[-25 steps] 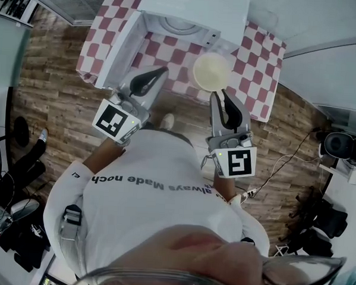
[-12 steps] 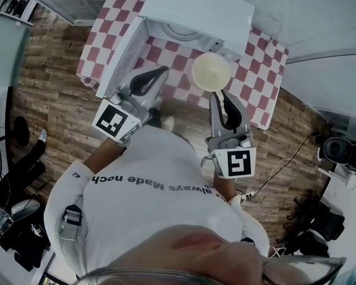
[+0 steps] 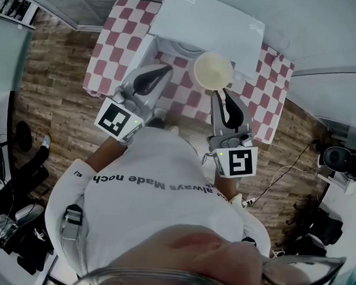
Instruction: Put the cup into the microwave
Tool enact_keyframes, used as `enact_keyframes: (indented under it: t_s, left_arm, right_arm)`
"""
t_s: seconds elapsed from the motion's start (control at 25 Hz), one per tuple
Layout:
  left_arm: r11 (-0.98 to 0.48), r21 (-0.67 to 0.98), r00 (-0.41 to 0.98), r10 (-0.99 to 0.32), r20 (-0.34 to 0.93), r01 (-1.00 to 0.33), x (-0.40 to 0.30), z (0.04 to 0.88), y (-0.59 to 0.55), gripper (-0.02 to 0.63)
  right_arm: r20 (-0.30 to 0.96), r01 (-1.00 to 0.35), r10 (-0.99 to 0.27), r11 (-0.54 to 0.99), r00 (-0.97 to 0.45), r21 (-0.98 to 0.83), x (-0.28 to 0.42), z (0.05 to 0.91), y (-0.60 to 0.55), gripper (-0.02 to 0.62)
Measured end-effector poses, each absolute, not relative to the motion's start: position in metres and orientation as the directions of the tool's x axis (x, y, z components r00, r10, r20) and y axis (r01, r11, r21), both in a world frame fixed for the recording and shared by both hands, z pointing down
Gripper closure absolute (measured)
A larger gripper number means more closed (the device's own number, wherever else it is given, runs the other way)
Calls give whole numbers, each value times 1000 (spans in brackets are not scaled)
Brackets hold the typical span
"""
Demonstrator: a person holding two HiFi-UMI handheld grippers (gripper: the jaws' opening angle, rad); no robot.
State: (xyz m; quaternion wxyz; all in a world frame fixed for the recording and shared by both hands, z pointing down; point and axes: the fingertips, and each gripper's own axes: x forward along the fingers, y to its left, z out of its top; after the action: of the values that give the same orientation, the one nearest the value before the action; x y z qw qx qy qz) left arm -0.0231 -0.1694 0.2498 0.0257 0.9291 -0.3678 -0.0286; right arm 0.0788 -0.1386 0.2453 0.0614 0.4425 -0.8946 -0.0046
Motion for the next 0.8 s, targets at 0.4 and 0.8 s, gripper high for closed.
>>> enact_keyframes:
  t_s: [0.4, 0.8]
  left_arm:
    - [-766, 77, 765, -642, -53, -638, -44, 252, -216, 602]
    - [-778, 91, 777, -627, -47, -622, -15, 253, -229, 601]
  right_arm:
    - [108, -821, -822, 567, -559, 71, 53, 247, -180, 552]
    - [111, -823, -824, 564, -556, 65, 80, 247, -192, 552]
